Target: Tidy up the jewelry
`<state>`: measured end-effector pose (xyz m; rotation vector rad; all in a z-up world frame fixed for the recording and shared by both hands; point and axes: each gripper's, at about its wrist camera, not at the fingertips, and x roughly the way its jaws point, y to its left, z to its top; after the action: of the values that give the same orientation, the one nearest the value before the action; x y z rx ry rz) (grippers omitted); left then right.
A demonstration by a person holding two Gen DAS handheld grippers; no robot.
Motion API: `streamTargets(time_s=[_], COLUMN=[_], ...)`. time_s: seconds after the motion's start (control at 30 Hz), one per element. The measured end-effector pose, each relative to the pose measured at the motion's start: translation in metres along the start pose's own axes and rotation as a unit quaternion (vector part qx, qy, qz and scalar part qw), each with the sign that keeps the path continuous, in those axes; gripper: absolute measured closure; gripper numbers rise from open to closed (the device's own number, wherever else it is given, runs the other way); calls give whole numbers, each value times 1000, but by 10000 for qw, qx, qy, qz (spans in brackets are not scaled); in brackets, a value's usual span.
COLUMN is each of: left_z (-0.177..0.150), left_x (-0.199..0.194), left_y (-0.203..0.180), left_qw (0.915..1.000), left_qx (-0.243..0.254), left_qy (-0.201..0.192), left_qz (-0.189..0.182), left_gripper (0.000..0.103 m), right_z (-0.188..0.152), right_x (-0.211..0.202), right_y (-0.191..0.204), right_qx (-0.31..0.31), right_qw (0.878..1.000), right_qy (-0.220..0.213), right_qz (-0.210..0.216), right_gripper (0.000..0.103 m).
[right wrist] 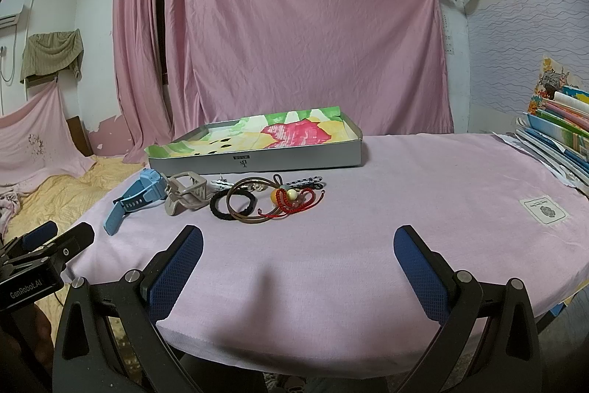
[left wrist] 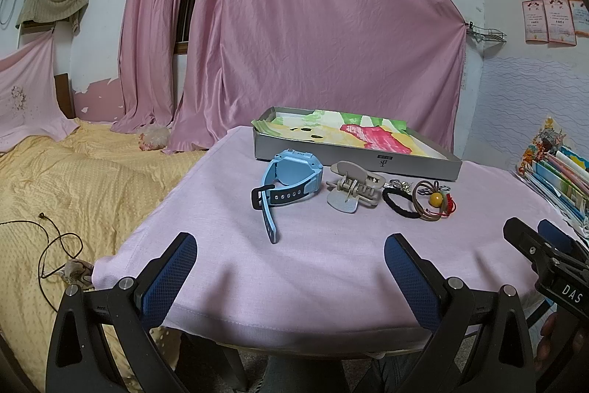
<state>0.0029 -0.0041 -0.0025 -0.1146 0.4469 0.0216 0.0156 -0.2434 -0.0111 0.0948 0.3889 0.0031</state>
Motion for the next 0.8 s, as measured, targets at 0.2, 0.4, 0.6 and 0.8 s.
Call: streamTargets(time_s=[0.2,0.4,0.6,0.8], left_z=[0,0,0,5], left_x=[0,0,-2,-5], left_y=[0,0,-9,-2], left_qw=[10000,10000,9999,9998], left_qx=[-2,-5,-11,-7], left_qy=[2,-3,-68,-90], left_qz=[0,-4,136,180], left_gripper=[1,1,1,1], right_z=[1,1,-1,-1], right_x=[-1,-1,-2,-3], right_y=[-1,0,-4,-3], right_qx=[16,23,48,-47], right_qw=[10000,10000,10000,9998], right_qy=[0,8,-36,-188], right_qz=[-13,-13,22,39], right_gripper=[1,1,1,1])
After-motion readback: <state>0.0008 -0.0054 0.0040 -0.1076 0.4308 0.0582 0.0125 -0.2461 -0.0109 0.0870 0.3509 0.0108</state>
